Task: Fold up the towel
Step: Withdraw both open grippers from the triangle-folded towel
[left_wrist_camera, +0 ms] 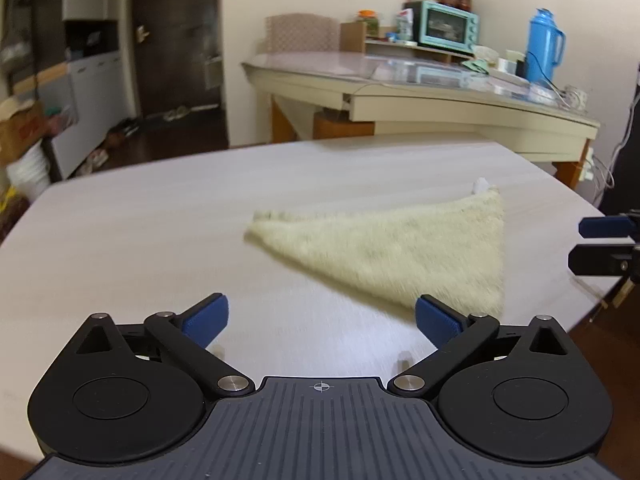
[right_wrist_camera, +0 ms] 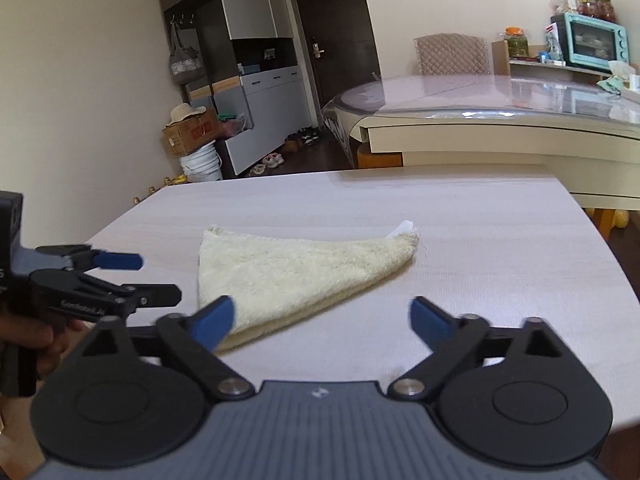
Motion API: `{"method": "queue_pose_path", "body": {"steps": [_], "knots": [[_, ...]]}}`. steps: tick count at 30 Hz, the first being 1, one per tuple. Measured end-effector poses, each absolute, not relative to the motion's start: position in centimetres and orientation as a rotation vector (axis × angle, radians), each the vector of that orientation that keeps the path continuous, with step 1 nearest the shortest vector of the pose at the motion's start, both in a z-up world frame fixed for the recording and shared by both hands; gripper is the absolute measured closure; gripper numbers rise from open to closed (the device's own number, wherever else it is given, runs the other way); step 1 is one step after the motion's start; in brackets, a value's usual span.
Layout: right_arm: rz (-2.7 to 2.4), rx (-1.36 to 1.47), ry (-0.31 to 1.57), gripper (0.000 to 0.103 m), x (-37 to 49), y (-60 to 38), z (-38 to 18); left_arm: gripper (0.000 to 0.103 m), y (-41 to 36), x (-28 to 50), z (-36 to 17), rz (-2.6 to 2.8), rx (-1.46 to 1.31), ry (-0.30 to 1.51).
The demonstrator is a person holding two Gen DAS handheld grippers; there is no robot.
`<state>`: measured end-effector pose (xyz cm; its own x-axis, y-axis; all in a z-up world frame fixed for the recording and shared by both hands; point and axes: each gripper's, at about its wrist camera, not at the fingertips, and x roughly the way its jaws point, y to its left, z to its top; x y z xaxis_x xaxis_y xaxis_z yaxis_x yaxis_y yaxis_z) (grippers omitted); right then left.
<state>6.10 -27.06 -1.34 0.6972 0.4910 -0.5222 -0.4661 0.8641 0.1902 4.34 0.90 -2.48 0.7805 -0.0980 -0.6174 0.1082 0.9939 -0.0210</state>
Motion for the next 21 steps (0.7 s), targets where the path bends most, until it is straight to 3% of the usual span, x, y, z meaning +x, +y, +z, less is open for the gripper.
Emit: {"method": "queue_pose_path", "body": {"steps": [21], "knots": [[0.535, 0.022, 0.618, 0.0, 3.8, -26.2, 0.1, 0.0, 1.1, -0.2, -1.3, -0.046, -0.019, 0.684]]}}
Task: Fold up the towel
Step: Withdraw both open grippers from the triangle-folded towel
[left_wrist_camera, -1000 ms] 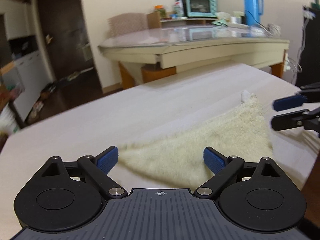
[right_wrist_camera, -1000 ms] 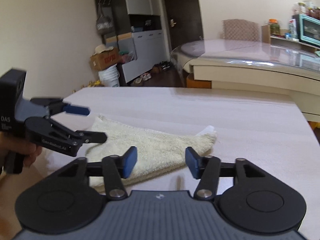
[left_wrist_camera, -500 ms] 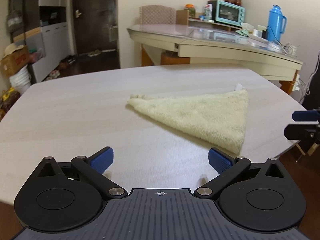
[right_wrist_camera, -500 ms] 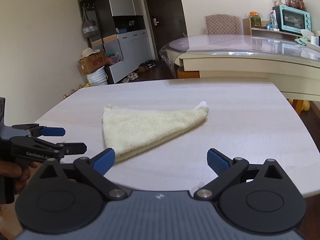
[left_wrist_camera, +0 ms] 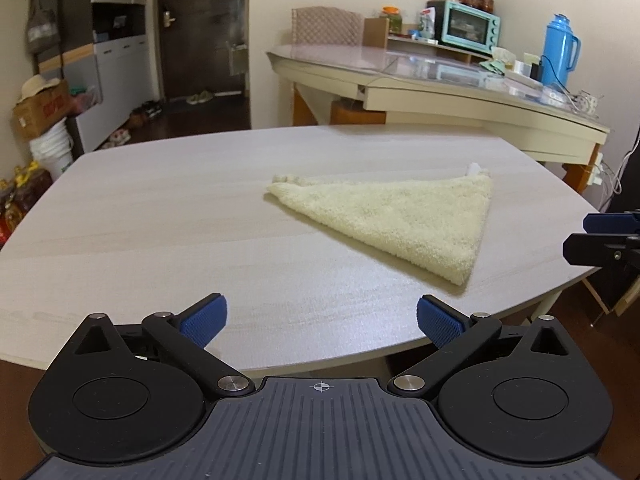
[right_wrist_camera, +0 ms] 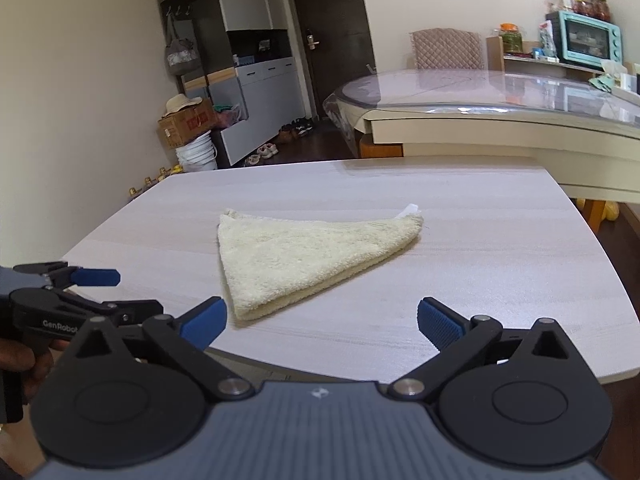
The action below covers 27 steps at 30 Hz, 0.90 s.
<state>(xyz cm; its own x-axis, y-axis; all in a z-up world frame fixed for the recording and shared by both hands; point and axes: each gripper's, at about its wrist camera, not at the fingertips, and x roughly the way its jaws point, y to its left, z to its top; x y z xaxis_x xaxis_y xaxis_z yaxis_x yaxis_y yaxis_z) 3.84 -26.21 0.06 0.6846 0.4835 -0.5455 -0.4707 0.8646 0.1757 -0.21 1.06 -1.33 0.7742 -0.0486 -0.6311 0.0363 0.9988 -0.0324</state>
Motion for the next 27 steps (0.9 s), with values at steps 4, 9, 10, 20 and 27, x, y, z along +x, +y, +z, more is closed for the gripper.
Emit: {"method": "queue_pose_path", "body": {"steps": [4, 9, 10, 20, 27], "knots": [[0.532, 0.031, 0.623, 0.0, 3.8, -26.2, 0.0, 0.0, 0.9, -0.2, -1.2, -0.045, -0.015, 0.683], [0.534, 0.016, 0.628, 0.0, 3.9, -26.1, -0.1, 0.0, 0.8, -0.1, -1.3, -0.051, -0.009, 0.683], [0.534, 0.019, 0.625, 0.0, 4.2, -26.1, -0.1, 0.0, 0.9, 0.0, -1.3, -0.05, -0.009, 0.682], [0.521, 0.045, 0.617, 0.001, 9.3, -26.8, 0.1, 0.0, 1.8, 1.2, -0.7, -0.027, -0.021, 0.637], [0.524, 0.124, 0.68, 0.026, 16.1, -27.4, -1.3, 0.0, 2.6, 3.0, -0.9, -0.018, -0.017, 0.634]]}}
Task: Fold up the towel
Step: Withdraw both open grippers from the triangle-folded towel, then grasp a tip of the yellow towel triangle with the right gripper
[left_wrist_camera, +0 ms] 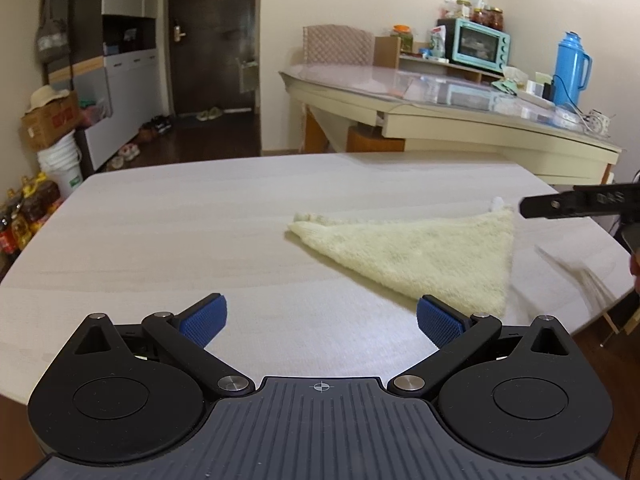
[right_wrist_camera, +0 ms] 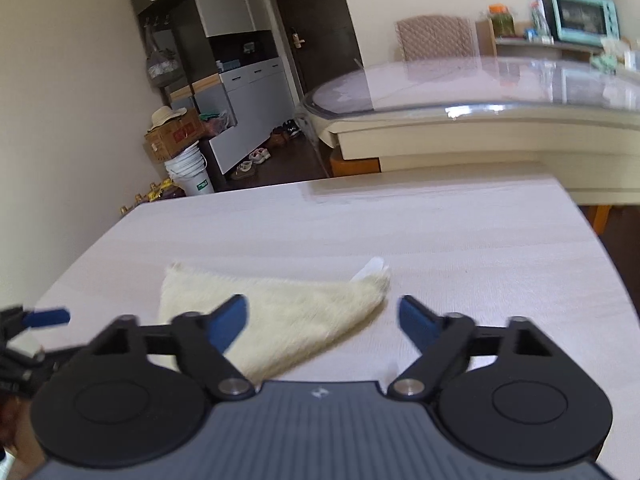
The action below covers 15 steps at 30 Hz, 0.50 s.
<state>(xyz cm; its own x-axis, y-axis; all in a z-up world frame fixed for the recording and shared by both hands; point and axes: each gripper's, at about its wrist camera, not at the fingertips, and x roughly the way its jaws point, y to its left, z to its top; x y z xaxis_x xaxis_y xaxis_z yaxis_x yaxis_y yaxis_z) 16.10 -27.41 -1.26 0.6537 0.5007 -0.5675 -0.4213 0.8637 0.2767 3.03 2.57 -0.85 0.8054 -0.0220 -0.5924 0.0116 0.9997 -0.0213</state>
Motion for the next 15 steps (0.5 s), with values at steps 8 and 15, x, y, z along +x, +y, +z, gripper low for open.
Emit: {"method": "queue_pose_path", "body": {"steps": [8, 15], "knots": [[0.498, 0.135, 0.724, 0.051, 18.9, -27.1, -3.2, 0.0, 2.6, 6.1, -1.2, -0.111, 0.03, 0.628], [0.502, 0.133, 0.704, 0.081, 19.3, -27.1, -3.6, 0.0, 0.7, 9.9, -2.1, -0.179, 0.099, 0.637]]}}
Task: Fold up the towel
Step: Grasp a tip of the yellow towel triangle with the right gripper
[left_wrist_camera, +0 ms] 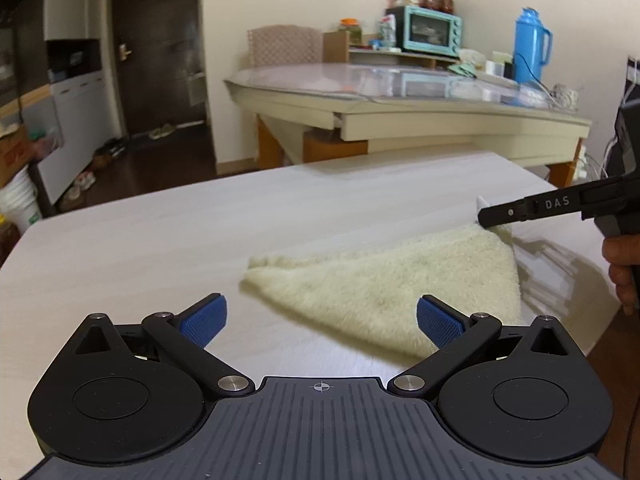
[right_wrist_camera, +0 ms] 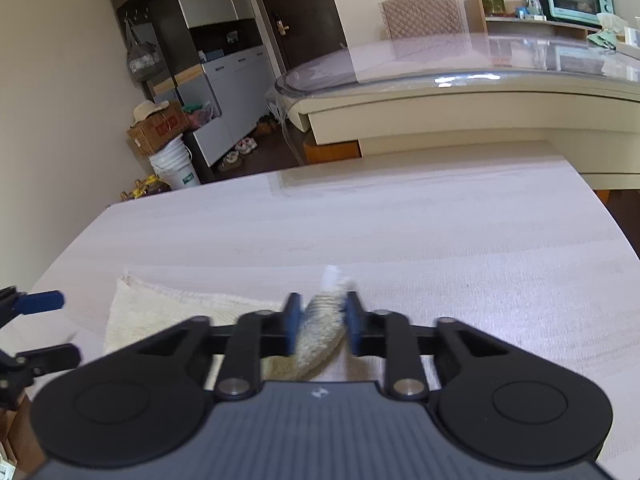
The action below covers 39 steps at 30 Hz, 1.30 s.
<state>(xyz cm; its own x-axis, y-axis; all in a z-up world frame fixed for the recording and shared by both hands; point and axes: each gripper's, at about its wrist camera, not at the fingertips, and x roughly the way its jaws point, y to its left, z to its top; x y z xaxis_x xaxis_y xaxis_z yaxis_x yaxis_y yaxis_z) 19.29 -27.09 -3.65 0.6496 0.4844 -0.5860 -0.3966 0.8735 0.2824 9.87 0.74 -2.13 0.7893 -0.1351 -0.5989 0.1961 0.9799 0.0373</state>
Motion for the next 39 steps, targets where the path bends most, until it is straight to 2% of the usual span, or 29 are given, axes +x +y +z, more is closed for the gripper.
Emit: {"method": "queue_pose_path", "body": {"steps": [18, 30, 39], "knots": [[0.483, 0.12, 0.682, 0.081, 24.4, -26.4, -3.6, 0.0, 0.7, 17.0, -4.2, -0.232, 0.104, 0.682], [0.554, 0.183, 0.559, 0.086, 18.0, -26.9, 0.5, 0.0, 5.7, 11.1, -0.8, -0.068, 0.03, 0.592], [0.761, 0.091, 0.519, 0.087, 12.0, -20.0, 2.3, 0.0, 11.1, 7.6, 0.6, 0.076, -0.059, 0.566]]}}
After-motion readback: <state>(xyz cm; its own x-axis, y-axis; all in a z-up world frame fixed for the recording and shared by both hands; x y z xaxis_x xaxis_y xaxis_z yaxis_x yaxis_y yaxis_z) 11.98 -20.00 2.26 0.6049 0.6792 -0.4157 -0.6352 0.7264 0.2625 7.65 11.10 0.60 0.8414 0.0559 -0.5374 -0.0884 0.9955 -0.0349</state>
